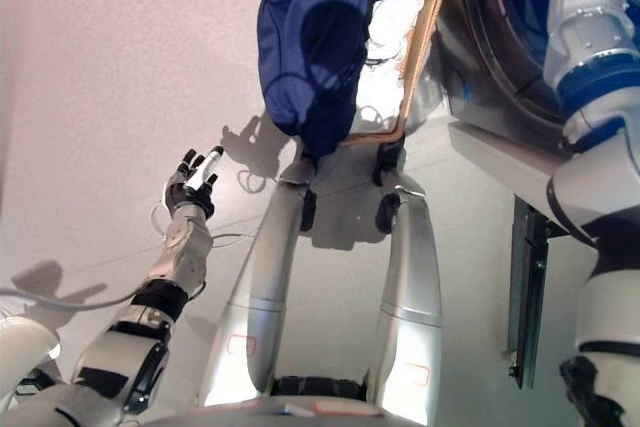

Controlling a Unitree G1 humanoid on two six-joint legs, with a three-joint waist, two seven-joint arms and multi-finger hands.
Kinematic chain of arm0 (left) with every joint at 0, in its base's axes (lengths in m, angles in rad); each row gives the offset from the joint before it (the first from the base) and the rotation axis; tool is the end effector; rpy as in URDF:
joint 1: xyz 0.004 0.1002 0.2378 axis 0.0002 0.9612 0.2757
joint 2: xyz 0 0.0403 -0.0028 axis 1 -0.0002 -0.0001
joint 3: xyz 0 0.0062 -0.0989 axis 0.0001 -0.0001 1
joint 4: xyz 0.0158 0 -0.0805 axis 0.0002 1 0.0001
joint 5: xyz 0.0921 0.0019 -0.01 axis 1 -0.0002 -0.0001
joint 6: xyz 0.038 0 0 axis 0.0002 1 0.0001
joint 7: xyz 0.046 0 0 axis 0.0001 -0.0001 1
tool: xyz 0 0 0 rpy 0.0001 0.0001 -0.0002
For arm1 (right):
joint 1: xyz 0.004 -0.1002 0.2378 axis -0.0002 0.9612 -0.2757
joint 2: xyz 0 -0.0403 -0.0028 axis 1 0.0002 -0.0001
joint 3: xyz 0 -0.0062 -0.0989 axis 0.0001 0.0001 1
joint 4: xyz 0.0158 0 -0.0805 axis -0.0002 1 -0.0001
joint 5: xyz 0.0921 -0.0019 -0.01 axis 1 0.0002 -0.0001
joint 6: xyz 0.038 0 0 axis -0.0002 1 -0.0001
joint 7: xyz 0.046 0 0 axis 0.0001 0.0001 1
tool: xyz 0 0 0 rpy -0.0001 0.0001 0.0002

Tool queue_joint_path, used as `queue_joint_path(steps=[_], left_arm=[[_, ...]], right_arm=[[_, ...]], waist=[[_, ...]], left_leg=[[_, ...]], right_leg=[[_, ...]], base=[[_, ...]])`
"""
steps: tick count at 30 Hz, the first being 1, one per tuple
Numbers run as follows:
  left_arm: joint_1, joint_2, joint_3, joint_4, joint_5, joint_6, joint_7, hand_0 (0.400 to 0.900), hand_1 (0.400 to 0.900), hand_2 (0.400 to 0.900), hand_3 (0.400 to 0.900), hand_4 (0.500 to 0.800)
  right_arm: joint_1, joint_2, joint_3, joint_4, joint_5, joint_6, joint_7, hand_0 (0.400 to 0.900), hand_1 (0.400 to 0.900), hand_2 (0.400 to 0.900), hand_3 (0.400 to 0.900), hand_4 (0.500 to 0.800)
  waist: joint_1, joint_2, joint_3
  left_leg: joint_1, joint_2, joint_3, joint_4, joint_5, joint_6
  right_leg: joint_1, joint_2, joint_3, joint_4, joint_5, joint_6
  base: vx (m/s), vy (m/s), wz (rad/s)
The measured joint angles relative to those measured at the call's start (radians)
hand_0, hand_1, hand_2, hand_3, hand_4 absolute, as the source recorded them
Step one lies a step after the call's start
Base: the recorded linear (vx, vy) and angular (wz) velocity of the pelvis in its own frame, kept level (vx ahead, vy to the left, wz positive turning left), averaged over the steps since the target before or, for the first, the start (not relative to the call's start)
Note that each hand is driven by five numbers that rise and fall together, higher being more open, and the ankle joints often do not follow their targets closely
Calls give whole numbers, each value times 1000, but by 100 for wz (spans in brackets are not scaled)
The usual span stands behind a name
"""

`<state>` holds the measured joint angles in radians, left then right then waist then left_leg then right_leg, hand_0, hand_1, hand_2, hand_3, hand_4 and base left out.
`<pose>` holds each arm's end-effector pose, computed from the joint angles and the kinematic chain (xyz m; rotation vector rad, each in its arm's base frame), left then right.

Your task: Put the clothes in the basket into the washing machine.

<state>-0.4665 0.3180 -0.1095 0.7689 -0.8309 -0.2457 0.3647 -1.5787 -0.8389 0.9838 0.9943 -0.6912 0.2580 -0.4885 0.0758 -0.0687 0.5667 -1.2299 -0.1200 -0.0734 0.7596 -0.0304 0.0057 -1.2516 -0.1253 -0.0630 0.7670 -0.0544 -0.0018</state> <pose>0.2712 0.2094 0.0408 -0.4211 0.1343 0.5168 0.3381 -0.2356 0.3423 -1.9454 -0.5556 -0.8779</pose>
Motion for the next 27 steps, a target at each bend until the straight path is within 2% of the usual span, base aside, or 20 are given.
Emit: queue_joint_path(steps=[3, 6, 10, 11, 17, 20, 22, 23, 25, 27], left_arm=[[0, -12, 20, -10, 0, 0, 11, 900, 900, 900, 900, 800], [4, -26, 39, -28, 1, 1, 24, 900, 900, 900, 900, 800], [6, -32, 39, -29, 6, 3, 32, 900, 900, 900, 900, 800], [10, -33, 40, -29, 6, 3, 39, 900, 900, 900, 900, 800], [40, -36, 45, -27, 6, 8, 42, 900, 900, 900, 900, 800], [50, -41, 60, -23, 6, 27, 40, 900, 900, 900, 900, 800], [55, -49, 63, -14, 5, 33, 37, 900, 900, 900, 900, 800], [53, -50, 65, 10, 0, 45, 22, 900, 900, 900, 900, 800], [50, -60, 66, 64, -18, 59, 4, 900, 900, 900, 900, 800], [51, -71, 67, 102, -36, 78, -12, 900, 900, 900, 900, 800]], right_arm=[[41, -45, -78, -256, -32, 8, -40, 900, 900, 900, 900, 800], [139, -47, -235, -462, -38, 3, -81, 900, 900, 900, 900, 800], [251, -35, -354, -596, -27, -29, -99, 900, 900, 900, 900, 800], [308, -12, -413, -637, -2, -46, -103, 900, 900, 900, 900, 800], [473, 62, -449, -664, 136, -119, -78, 900, 900, 900, 900, 800], [600, 168, -517, -701, 373, -217, -11, 900, 900, 900, 900, 800], [646, 198, -512, -698, 523, -245, 43, 900, 900, 900, 900, 800], [691, 264, -560, -680, 679, -292, 99, 900, 900, 900, 900, 800], [771, 392, -617, -636, 938, -343, 156, 900, 900, 900, 900, 800], [833, 488, -631, -562, 1142, -390, 216, 900, 900, 900, 900, 800]], waist=[[-11, 0, 0], [-17, 0, 0], [-22, -1, 0], [-27, -1, 0], [-52, -6, 2], [-57, -23, 7], [-55, -29, 7], [-55, -34, 7], [-55, -38, 6], [-55, -38, 6]], left_leg=[[1, 2, -1, 0, -1, 0], [0, 4, -1, 1, -1, 0], [1, 7, -2, 4, -2, 1], [2, 8, -2, 6, -4, 2], [20, 12, -1, 6, -8, 6], [52, 18, -2, 0, -13, 2], [73, 20, -2, -2, -17, 3], [93, 22, -3, -4, -19, 2], [145, 28, 0, -11, -26, 4], [204, 29, 5, -30, -29, 8]], right_leg=[[2, 2, -1, -2, 0, 0], [4, 5, -1, -5, 0, -1], [9, 9, -2, -9, -2, -3], [12, 10, -3, -10, -2, -3], [34, 15, 0, -21, 0, -1], [68, 22, -2, -33, 1, 0], [89, 25, 0, -40, 1, 0], [111, 27, -1, -44, 1, 0], [164, 33, 0, -62, 1, 0], [221, 35, 6, -83, 2, 1]], base=[[2, -1, -1], [0, 0, 0], [-12, 16, -2], [0, 0, 0], [-10, 19, -2], [0, 22, -3], [-7, 57, -9], [-10, 49, -7], [29, 67, -15], [45, 73, -15]])
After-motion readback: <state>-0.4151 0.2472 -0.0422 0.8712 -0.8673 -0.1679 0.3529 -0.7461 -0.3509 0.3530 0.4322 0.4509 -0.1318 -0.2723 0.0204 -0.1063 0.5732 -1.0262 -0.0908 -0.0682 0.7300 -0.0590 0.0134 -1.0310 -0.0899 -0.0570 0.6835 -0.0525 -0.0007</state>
